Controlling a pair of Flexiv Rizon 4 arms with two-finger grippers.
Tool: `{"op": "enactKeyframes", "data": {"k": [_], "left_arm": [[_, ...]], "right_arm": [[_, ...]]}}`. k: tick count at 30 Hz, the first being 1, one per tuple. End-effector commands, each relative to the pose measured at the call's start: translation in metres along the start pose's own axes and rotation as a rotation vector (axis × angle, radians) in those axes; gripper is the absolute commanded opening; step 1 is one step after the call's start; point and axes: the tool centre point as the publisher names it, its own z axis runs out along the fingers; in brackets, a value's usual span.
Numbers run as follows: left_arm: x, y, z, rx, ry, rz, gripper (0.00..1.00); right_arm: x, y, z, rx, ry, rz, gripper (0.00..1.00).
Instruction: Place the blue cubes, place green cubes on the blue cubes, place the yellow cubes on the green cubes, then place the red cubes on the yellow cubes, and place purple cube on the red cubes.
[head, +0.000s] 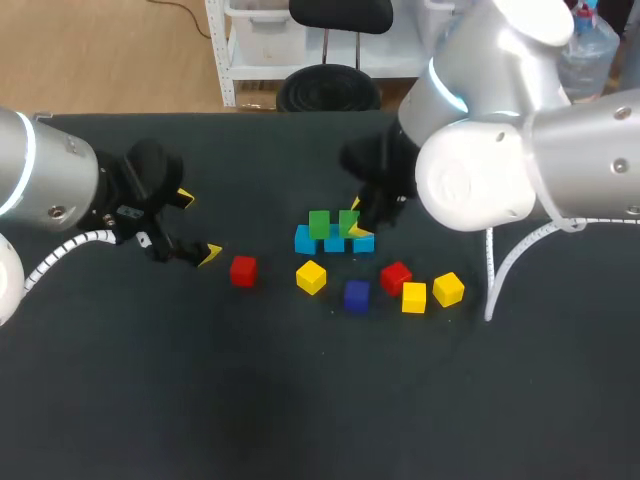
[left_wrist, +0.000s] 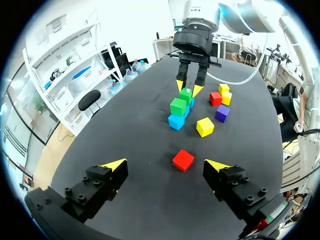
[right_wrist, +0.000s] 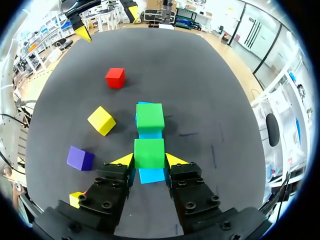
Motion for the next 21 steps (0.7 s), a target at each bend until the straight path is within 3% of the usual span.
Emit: {"op": "enactKeyframes", "data": {"k": [1,21], "left_arm": [[0.0011,0.0003,0.0001,0.001,-0.004,0.001,1.0],[0.0011,0.0003,0.0001,0.001,-0.004,0.001,1.0]], "right_arm": [[0.0001,-0.001,0.0003,-0.004,-0.002,-0.001,0.0],[0.0033,-0.002,-0.0008,-0.005,-0.003,0.007,0.0]]}}
